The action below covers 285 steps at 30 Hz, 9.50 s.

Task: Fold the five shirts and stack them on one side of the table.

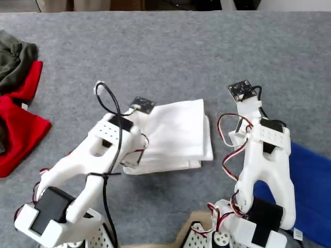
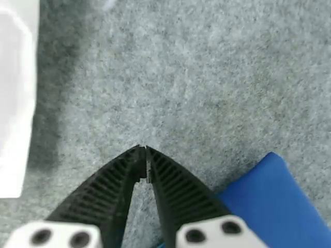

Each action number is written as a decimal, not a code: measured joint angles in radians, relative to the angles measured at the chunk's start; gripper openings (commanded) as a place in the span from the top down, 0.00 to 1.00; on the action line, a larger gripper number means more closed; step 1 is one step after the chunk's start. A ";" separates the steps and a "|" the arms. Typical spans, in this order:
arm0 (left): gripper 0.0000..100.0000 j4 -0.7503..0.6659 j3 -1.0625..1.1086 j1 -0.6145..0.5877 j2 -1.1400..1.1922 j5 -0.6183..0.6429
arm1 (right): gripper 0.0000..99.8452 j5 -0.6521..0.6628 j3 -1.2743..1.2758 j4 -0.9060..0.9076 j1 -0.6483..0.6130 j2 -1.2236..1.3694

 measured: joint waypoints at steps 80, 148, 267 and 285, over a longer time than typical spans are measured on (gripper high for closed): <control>0.98 -0.459 -0.063 -0.107 0.066 0.448 | 0.99 -0.170 0.137 0.155 -0.566 -0.218; 0.98 -0.318 0.420 0.068 -0.400 0.083 | 0.99 0.018 -0.724 0.170 -0.450 0.647; 0.96 -0.555 0.063 -0.442 0.011 0.252 | 0.98 -0.902 -0.092 -0.072 -0.453 0.037; 0.96 -0.546 0.063 -0.427 0.011 0.224 | 0.59 -0.798 -0.172 -0.084 -0.391 0.150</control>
